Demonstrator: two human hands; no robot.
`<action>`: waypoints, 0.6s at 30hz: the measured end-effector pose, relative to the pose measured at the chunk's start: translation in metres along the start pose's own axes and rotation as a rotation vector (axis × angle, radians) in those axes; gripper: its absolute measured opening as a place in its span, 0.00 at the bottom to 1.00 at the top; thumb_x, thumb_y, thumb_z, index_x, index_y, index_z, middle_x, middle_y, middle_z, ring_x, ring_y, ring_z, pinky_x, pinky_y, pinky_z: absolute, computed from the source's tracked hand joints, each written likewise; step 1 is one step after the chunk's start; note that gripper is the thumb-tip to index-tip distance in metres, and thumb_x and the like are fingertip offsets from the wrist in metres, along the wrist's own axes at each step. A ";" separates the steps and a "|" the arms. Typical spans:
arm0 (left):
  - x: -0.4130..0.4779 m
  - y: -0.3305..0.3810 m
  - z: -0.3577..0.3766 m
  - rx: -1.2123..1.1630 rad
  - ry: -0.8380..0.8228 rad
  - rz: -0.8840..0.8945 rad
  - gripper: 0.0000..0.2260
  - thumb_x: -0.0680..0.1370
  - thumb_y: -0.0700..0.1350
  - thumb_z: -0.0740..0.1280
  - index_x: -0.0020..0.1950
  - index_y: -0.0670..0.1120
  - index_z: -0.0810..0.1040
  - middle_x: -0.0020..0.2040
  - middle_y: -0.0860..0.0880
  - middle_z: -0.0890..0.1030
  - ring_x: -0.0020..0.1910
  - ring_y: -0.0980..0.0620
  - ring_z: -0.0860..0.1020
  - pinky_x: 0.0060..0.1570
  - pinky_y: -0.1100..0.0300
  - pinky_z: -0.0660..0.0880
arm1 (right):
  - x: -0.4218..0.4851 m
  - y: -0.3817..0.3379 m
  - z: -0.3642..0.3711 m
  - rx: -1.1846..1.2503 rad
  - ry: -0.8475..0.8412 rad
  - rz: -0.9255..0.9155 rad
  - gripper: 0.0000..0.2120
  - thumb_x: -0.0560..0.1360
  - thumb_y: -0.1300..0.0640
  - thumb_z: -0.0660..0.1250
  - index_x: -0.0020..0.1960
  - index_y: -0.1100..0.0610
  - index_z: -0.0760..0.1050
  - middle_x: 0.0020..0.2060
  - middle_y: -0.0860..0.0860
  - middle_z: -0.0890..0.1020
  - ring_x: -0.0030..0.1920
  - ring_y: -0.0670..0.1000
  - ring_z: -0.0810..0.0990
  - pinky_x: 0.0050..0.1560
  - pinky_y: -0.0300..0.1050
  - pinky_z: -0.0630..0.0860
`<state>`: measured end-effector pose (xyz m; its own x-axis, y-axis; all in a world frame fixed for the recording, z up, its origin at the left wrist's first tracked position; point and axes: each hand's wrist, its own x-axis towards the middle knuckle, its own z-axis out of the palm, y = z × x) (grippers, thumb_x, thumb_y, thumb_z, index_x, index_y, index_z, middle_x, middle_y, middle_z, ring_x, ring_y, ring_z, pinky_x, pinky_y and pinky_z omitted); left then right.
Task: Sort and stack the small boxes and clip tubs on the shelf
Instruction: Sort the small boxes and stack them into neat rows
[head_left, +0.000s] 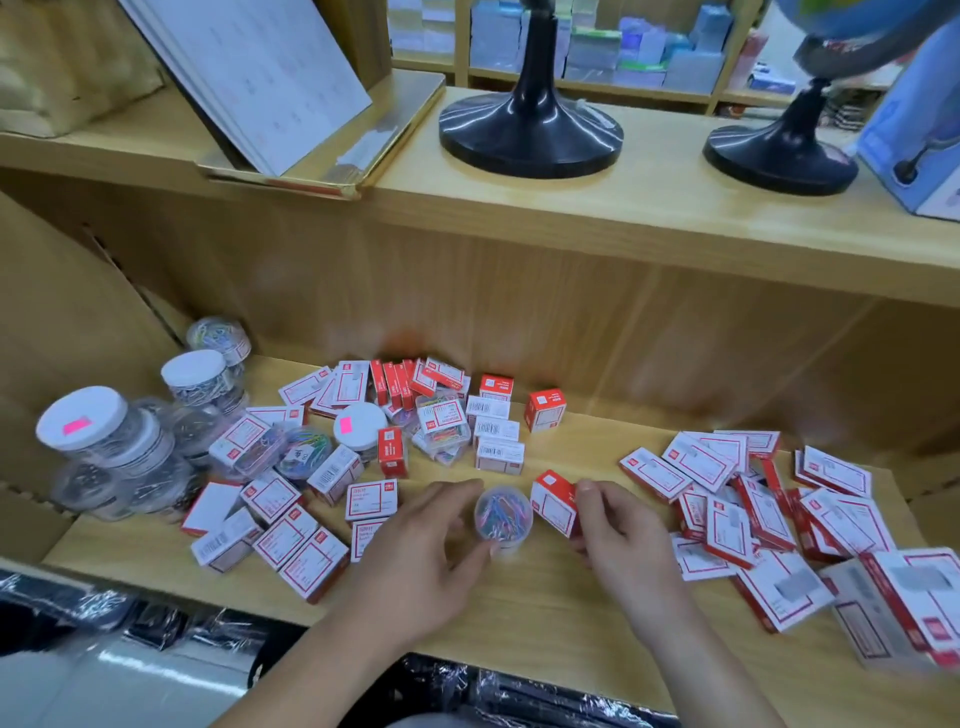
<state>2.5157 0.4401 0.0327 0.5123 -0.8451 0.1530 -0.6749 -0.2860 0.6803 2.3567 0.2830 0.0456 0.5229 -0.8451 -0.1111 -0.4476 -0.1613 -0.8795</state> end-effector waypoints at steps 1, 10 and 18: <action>-0.001 0.000 0.000 0.001 0.000 0.003 0.23 0.73 0.56 0.73 0.68 0.58 0.74 0.56 0.64 0.77 0.51 0.67 0.77 0.47 0.64 0.76 | 0.000 -0.001 0.001 0.044 0.007 0.026 0.22 0.79 0.39 0.59 0.41 0.57 0.75 0.34 0.57 0.79 0.40 0.61 0.79 0.42 0.60 0.78; 0.010 0.021 -0.019 -0.166 0.042 0.074 0.31 0.74 0.47 0.75 0.75 0.58 0.69 0.70 0.66 0.70 0.63 0.66 0.73 0.57 0.76 0.66 | -0.004 -0.057 -0.004 0.190 -0.116 0.131 0.23 0.83 0.48 0.57 0.40 0.60 0.80 0.29 0.58 0.82 0.28 0.52 0.76 0.36 0.50 0.74; -0.019 0.015 -0.043 -0.262 0.222 0.021 0.20 0.70 0.46 0.79 0.59 0.55 0.81 0.56 0.61 0.76 0.54 0.61 0.78 0.50 0.63 0.77 | -0.008 -0.084 0.029 0.134 -0.256 -0.025 0.19 0.82 0.48 0.61 0.41 0.57 0.82 0.31 0.54 0.84 0.32 0.53 0.82 0.35 0.45 0.75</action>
<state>2.5190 0.4713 0.0705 0.6220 -0.7225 0.3019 -0.5424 -0.1195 0.8316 2.4109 0.3175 0.1069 0.7061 -0.6829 -0.1872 -0.3417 -0.0972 -0.9348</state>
